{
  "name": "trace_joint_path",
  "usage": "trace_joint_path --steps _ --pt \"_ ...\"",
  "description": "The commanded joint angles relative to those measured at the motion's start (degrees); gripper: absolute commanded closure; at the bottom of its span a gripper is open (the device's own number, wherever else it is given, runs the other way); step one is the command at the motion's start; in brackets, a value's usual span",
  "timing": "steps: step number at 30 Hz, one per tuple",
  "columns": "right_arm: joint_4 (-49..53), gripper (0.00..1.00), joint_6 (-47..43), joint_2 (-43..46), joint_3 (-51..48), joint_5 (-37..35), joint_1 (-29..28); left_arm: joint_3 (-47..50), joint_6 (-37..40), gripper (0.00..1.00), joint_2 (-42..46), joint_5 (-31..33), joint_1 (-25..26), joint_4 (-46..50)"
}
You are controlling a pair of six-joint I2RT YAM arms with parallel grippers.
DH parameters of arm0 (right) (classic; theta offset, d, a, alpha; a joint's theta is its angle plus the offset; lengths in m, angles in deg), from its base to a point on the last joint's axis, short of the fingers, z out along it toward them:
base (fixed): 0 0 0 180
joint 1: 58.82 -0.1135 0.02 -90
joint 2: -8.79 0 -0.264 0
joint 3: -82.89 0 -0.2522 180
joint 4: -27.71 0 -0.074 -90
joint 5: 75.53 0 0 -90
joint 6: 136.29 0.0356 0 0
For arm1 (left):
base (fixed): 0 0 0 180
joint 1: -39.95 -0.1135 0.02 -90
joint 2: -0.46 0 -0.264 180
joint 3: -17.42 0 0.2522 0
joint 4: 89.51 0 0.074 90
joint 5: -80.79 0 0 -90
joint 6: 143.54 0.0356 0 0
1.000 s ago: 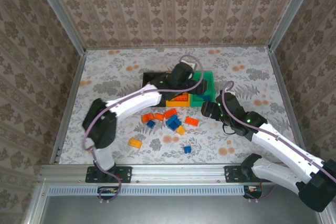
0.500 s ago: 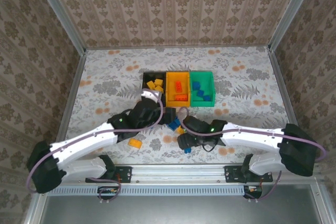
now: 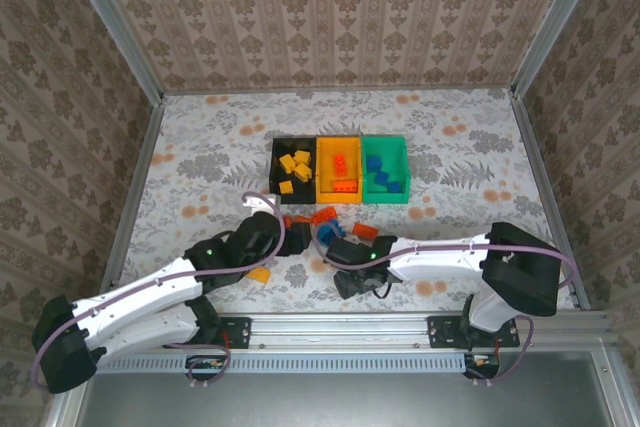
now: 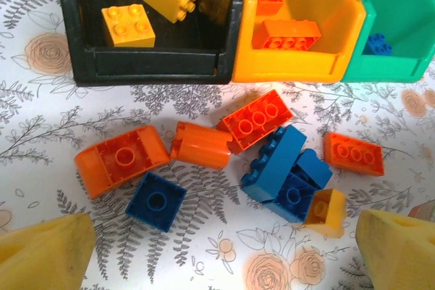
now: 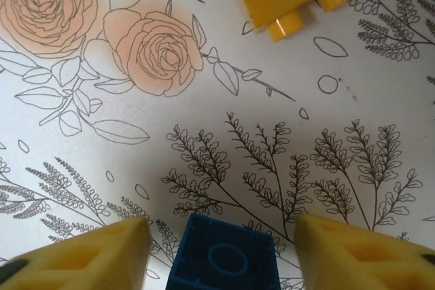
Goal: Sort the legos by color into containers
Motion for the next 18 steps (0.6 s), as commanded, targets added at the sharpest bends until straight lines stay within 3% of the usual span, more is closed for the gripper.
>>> trace_joint_path --steps 1,6,11,14,18 --pt "3.0 0.49 0.3 -0.9 2.0 -1.1 -0.4 0.6 -1.6 0.0 1.6 1.8 0.2 1.5" --pt "4.1 0.63 0.3 0.2 2.4 -1.5 -0.3 1.0 -1.7 0.0 2.5 2.0 -0.1 2.2" --pt "6.4 0.68 -1.2 5.3 5.0 -4.7 1.8 0.9 -1.9 0.0 2.6 2.3 -0.1 2.6" --pt "9.0 0.68 -4.4 8.7 8.1 -7.8 7.4 0.9 -2.0 0.0 2.7 2.1 -0.1 2.6" --pt "7.2 0.68 -7.8 12.5 12.4 -9.8 19.1 1.1 -2.2 0.0 2.7 1.7 -0.1 2.7"
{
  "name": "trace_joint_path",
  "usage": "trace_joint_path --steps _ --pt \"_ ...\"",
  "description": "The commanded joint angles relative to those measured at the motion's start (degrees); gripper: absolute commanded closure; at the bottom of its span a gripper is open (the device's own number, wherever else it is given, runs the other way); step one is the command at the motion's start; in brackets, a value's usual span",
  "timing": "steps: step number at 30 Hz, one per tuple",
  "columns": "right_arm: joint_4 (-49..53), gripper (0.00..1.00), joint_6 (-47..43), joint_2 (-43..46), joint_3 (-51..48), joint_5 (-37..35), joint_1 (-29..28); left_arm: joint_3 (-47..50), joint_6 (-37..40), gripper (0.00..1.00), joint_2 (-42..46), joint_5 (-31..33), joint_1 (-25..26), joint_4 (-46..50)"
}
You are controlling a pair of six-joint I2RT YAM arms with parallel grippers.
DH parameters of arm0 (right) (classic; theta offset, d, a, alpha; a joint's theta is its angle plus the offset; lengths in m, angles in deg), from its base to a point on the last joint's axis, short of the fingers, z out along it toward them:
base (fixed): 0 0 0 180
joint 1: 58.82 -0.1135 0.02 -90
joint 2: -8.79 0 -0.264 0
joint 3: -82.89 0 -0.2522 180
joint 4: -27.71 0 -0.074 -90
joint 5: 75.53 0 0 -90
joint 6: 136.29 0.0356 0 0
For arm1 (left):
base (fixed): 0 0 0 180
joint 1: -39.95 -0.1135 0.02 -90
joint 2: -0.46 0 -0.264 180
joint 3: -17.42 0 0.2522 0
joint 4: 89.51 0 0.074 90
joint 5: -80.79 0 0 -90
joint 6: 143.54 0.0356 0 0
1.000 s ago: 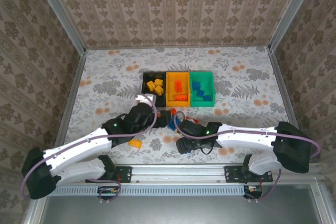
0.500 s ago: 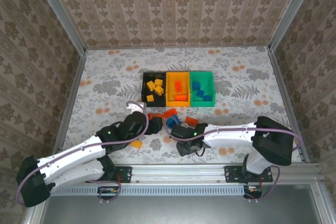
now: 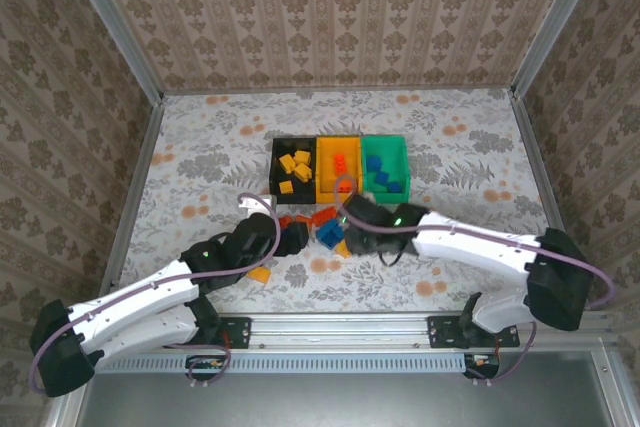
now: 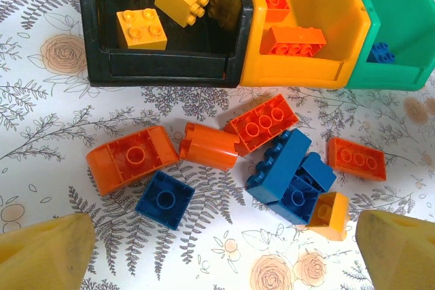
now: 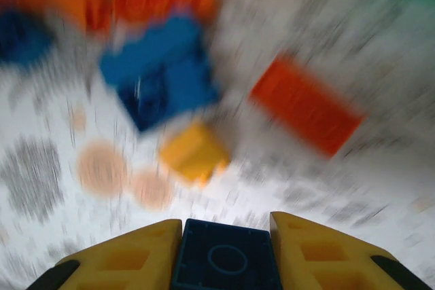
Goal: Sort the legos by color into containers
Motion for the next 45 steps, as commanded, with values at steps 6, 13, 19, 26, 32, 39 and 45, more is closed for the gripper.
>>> trace_joint_path --steps 6,13,19,26,32,39,45 --pt "-4.4 0.68 -4.0 -7.1 11.4 -6.0 18.0 1.2 -2.1 0.0 1.7 0.5 -0.1 3.3" --pt "-3.5 0.66 -4.0 -22.6 22.6 -7.3 24.2 1.6 -2.7 0.0 2.7 -0.6 -0.1 5.2" --pt "-2.9 0.56 -3.4 -27.8 27.1 -6.8 25.1 1.8 -3.1 0.0 2.8 -1.2 -0.2 6.1" --pt "-3.1 0.34 -2.6 -23.7 26.7 -4.6 25.0 1.4 -2.7 0.0 3.4 -1.4 -0.3 6.3" --pt "-6.8 0.25 -3.5 -11.6 17.2 -2.1 20.5 1.0 -2.3 0.0 4.2 -1.3 -0.4 6.8" --pt "-12.2 0.22 -8.6 0.8 0.2 5.1 9.8 2.1 -3.2 0.0 7.2 -1.8 -1.5 7.1" --pt "-16.9 0.2 -12.3 -0.6 -7.2 7.3 3.6 3.0 -3.8 0.0 8.1 -2.7 -2.6 7.5"
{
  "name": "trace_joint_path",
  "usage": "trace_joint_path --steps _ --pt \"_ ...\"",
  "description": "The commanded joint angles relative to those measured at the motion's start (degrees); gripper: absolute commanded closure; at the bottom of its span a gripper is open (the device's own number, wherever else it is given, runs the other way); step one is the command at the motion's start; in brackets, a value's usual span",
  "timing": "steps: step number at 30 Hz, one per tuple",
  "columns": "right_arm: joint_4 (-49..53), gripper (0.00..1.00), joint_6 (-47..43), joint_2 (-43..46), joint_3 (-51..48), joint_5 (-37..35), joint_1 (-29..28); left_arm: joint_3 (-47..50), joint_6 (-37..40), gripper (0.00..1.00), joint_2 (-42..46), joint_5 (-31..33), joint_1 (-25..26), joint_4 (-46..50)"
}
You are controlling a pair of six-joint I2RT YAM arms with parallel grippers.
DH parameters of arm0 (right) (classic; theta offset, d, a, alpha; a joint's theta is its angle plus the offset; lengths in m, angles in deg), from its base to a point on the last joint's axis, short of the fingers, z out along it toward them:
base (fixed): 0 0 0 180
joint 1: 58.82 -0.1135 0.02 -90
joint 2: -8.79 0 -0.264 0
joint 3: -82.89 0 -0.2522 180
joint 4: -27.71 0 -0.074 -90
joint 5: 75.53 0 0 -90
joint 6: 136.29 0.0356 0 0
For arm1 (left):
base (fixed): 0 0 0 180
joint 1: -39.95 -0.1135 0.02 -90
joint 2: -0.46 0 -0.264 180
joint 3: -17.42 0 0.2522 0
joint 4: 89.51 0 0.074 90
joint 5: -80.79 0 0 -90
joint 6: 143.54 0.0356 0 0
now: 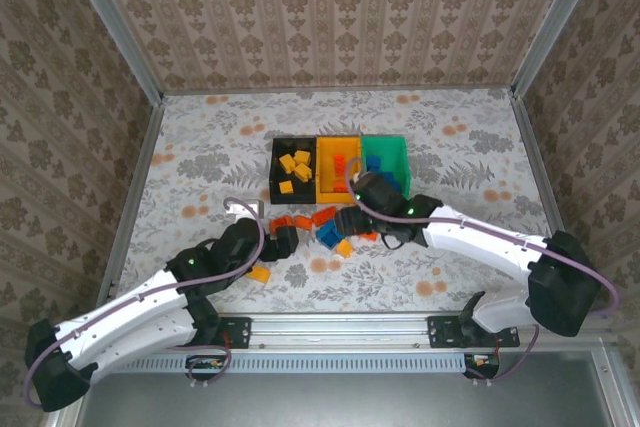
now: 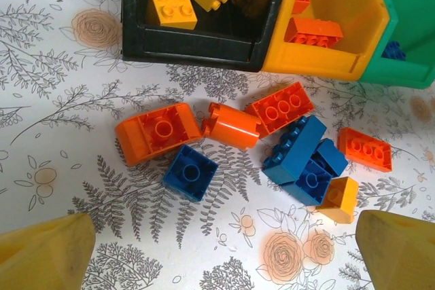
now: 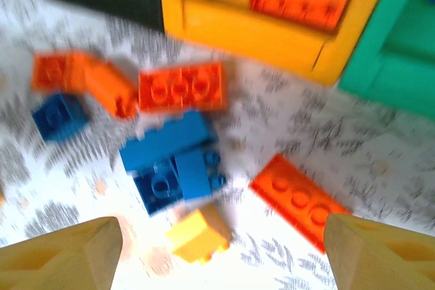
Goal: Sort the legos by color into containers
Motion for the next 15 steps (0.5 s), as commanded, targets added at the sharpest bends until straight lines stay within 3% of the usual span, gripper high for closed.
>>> trace_joint_path --steps 1,9,15 --pt "-4.2 0.2 -3.7 -3.1 -1.9 2.2 -1.6 1.0 -1.3 0.0 0.5 -1.0 -0.6 1.2" --pt "-5.2 0.23 -7.1 -14.1 1.3 1.0 -4.7 2.1 -2.7 0.0 0.6 -1.4 -1.0 1.3" --pt "-5.2 0.28 -7.8 -16.9 2.0 -0.6 -5.3 2.4 -2.9 0.0 0.6 -1.7 -1.4 1.6"
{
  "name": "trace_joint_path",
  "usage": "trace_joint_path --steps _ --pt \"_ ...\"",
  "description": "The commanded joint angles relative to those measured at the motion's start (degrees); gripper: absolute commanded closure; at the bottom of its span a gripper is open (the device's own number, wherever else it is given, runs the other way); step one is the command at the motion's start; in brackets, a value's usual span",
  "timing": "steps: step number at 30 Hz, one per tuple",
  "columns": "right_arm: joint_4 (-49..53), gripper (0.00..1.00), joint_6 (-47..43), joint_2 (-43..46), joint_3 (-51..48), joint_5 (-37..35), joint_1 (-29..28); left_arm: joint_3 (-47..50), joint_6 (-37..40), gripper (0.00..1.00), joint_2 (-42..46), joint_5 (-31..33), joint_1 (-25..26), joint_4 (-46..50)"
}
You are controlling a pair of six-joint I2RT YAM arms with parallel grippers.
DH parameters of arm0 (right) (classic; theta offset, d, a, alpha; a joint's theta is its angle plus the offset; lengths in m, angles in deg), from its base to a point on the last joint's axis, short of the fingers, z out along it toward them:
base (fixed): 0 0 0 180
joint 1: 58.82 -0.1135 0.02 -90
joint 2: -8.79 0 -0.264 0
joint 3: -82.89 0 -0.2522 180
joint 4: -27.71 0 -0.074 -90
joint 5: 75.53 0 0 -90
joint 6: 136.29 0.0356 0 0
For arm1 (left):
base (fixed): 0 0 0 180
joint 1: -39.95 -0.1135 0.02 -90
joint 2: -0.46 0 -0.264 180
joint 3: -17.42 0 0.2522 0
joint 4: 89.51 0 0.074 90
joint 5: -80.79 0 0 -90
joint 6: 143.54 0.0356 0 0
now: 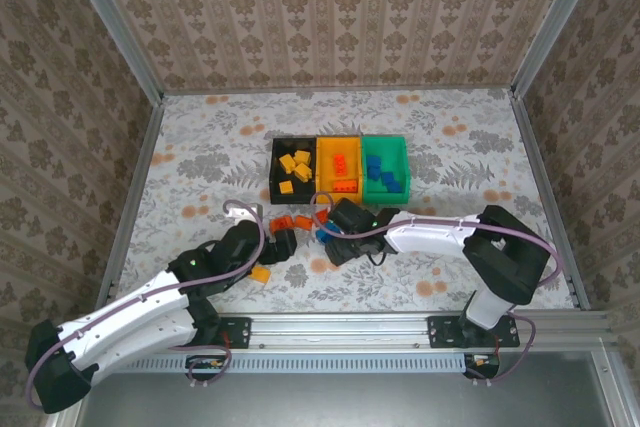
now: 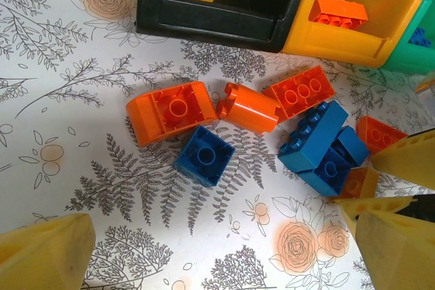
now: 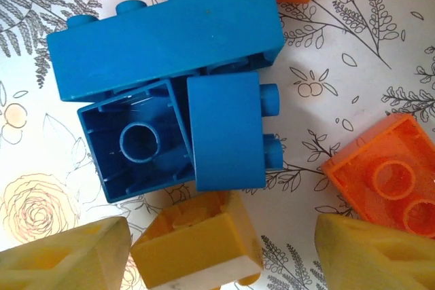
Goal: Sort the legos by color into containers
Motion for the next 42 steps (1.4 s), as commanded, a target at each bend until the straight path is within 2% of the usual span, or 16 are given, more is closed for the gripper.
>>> trace_joint_path --steps 1,6,12,15,21,25,29,37,42 --pt "-0.6 0.3 -1.6 -1.4 2.1 -1.9 -0.7 0.6 -1.0 0.0 0.6 -0.5 -0.7 1.2" --pt "-0.7 0.37 -1.9 -3.7 2.5 -3.1 -1.2 0.6 -0.7 0.0 0.6 -0.7 -1.3 1.2" --pt "-0.5 0.56 -2.2 -5.0 3.2 -2.5 -2.0 0.6 -0.6 0.0 0.6 -1.1 -1.7 1.2" --pt "0.1 0.63 -1.8 -2.8 2.6 -1.4 -2.3 0.6 -0.4 0.0 0.6 -1.3 -1.8 1.4" --pt "2.8 0.67 -0.2 7.2 2.6 2.6 -2.2 0.1 -0.3 0.0 1.1 -0.9 -2.0 2.7" --pt "4.7 0.67 0.0 9.7 8.8 2.1 -2.0 0.4 -0.6 0.0 2.3 -0.6 -2.1 3.8" --pt "6.2 0.67 0.0 2.6 21.1 -1.3 -0.6 0.9 -1.4 0.0 3.2 -0.5 -2.2 4.4" --pt "11.5 0.67 0.6 -20.4 47.9 -7.0 4.1 0.9 -3.4 0.0 3.4 -0.5 -2.2 7.8" --pt "15.2 0.66 2.8 -29.7 59.0 -8.3 6.4 0.1 -6.1 0.0 3.4 1.0 -2.2 13.0"
